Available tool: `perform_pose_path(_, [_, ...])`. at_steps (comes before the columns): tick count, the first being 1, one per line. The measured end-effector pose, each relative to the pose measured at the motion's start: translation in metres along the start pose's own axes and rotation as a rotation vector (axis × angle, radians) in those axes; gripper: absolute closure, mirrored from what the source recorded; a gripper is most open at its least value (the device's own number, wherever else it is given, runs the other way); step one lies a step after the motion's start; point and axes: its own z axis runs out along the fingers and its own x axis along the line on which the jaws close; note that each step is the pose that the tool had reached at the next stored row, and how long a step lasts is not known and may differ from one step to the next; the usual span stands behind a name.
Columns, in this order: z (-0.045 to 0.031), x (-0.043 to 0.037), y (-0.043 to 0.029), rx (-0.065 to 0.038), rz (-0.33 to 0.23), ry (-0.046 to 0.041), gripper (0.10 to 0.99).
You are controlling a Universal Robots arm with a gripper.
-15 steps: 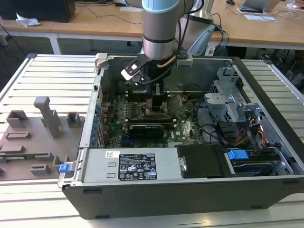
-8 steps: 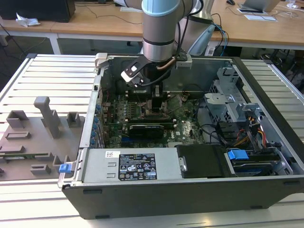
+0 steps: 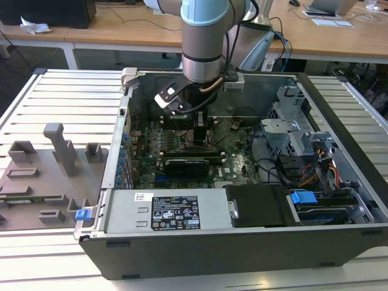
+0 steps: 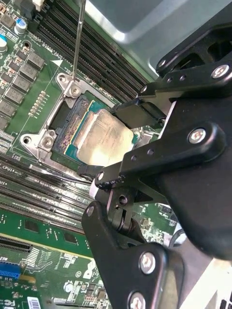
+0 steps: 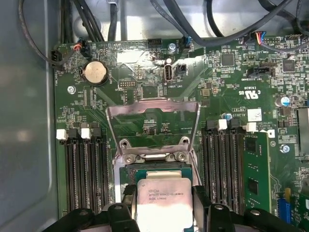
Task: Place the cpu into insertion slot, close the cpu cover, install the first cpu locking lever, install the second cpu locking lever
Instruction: 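Place the cpu into insertion slot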
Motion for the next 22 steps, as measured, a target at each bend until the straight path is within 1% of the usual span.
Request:
perform_pose_path(3, [0.0017,0.0010,-0.0001,0.000,-0.019,0.0011,0.541])
perform_pose_path(7, [0.0062,0.0014,-0.0007,0.000,-0.019,0.0011,0.541])
perform_pose_path(9, [0.0073,0.0015,-0.0009,0.000,-0.019,0.0011,0.541])
perform_pose_path(12, [0.0118,0.0019,-0.0012,0.000,-0.020,0.0011,0.541])
perform_pose_path(16, [0.0134,0.0020,-0.0025,0.000,-0.020,0.0011,0.541])
perform_pose_path(22, [0.0146,0.0024,-0.0021,0.000,-0.020,0.0010,0.541])
